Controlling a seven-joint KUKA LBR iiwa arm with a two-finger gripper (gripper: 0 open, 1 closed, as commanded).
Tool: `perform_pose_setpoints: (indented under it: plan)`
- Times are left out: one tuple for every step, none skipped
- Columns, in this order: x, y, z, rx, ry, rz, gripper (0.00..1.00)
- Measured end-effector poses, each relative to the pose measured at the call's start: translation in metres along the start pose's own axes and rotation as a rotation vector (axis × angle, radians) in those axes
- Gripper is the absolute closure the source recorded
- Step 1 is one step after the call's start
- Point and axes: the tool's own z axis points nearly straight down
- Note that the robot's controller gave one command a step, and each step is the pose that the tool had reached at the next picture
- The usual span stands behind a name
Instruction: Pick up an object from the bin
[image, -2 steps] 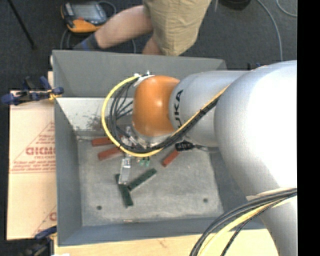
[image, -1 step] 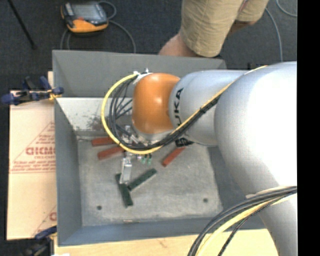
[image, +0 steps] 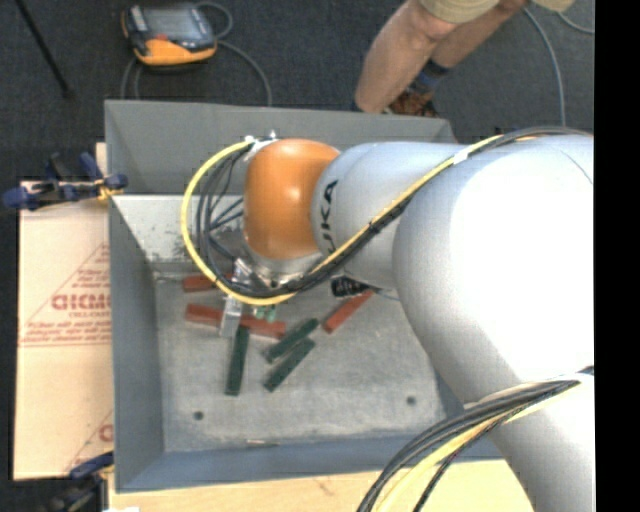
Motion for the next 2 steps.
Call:
perform_pose_setpoints:
  plan:
    - [0.0, 0.0, 0.0, 0.0, 0.0, 0.001, 1.0]
    - [-0.008, 0.007, -0.03, 0.007, 0.009, -0.014, 1.0]
